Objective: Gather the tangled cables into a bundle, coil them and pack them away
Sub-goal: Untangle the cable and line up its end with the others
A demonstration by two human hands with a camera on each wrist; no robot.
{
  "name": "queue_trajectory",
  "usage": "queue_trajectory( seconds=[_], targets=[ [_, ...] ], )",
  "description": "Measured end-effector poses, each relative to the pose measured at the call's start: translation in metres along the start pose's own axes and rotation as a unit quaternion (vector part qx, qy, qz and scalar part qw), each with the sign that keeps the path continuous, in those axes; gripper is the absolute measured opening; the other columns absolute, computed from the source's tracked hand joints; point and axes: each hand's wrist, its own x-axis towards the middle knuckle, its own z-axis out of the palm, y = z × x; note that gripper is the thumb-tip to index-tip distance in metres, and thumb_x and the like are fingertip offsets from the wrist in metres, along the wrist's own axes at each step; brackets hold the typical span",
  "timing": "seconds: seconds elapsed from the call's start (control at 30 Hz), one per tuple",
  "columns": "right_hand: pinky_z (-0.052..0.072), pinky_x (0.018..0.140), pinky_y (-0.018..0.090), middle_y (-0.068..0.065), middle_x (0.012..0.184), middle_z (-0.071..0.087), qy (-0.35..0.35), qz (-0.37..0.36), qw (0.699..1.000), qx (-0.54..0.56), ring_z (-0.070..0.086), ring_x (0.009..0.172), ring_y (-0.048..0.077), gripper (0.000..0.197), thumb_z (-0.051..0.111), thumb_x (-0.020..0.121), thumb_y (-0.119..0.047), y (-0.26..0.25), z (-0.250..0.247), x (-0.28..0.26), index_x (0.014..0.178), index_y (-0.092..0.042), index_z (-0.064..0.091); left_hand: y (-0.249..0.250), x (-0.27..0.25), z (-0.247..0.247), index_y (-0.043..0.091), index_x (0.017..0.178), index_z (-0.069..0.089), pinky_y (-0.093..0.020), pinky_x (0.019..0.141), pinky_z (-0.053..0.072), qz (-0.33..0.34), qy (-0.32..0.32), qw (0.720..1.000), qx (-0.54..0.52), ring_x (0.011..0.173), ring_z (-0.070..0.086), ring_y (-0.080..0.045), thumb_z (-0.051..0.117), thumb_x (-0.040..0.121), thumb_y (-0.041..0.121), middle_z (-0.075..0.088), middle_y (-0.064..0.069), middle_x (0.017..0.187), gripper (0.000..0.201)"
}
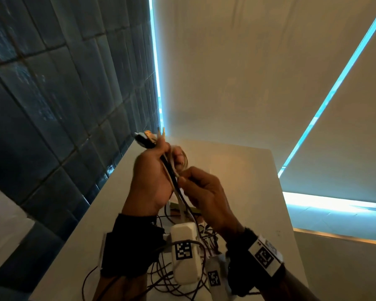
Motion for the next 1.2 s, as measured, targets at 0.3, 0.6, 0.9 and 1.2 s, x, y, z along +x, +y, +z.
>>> queue_trajectory(
  seconds=[0.3, 0.6, 0.9, 1.2],
  targets=[
    [0.04, 0.045, 0.008, -0.013, 0.048, 0.051, -0.012, 0.141, 0.986, 0.087, 0.05, 0.044, -0.003, 0.017, 0.043, 0.097, 0.006, 0.043, -0.014, -0.014, 0.083, 0.005, 0.053, 0.005, -0.002, -0.004, 0.016, 0.067, 0.038, -0.023, 0.05, 0.028, 0.032, -0.051, 0.998, 0.022, 0.047, 0.032, -0.008, 0.033, 0.101, 0.029, 0.039, 0.006, 0.054, 0.037],
    [0.034, 0.05, 0.011, -0.012, 0.054, 0.048, 0.033, 0.165, 0.986, 0.001, 0.041, 0.048, -0.003, 0.022, 0.051, 0.094, 0.002, 0.108, -0.032, -0.013, 0.072, 0.0, 0.056, 0.011, -0.007, -0.005, 0.016, 0.067, 0.037, -0.023, 0.049, 0.026, 0.053, -0.073, 0.994, 0.055, 0.048, 0.03, -0.008, 0.037, 0.1, 0.031, 0.036, 0.005, 0.055, 0.036],
    [0.036, 0.051, 0.025, -0.003, 0.065, 0.054, 0.159, 0.247, 0.947, -0.131, 0.045, 0.057, 0.011, 0.021, 0.051, 0.093, -0.014, 0.116, -0.049, 0.006, 0.077, -0.013, 0.064, -0.001, 0.009, -0.021, 0.017, 0.068, 0.034, -0.022, 0.044, 0.025, 0.049, 0.001, 0.993, 0.107, 0.043, 0.029, -0.008, 0.036, 0.102, 0.024, 0.038, 0.006, 0.05, 0.035],
    [0.036, 0.049, 0.01, -0.012, 0.061, 0.051, 0.043, -0.038, 0.998, -0.007, 0.044, 0.051, 0.0, 0.015, 0.048, 0.097, -0.005, -0.004, -0.005, 0.019, 0.085, -0.001, 0.055, -0.018, 0.014, -0.014, 0.01, 0.074, 0.056, -0.029, 0.058, 0.042, 0.013, 0.078, 0.985, 0.154, 0.052, 0.052, -0.015, 0.043, 0.1, 0.027, 0.058, -0.002, 0.055, 0.034]
  ],
)
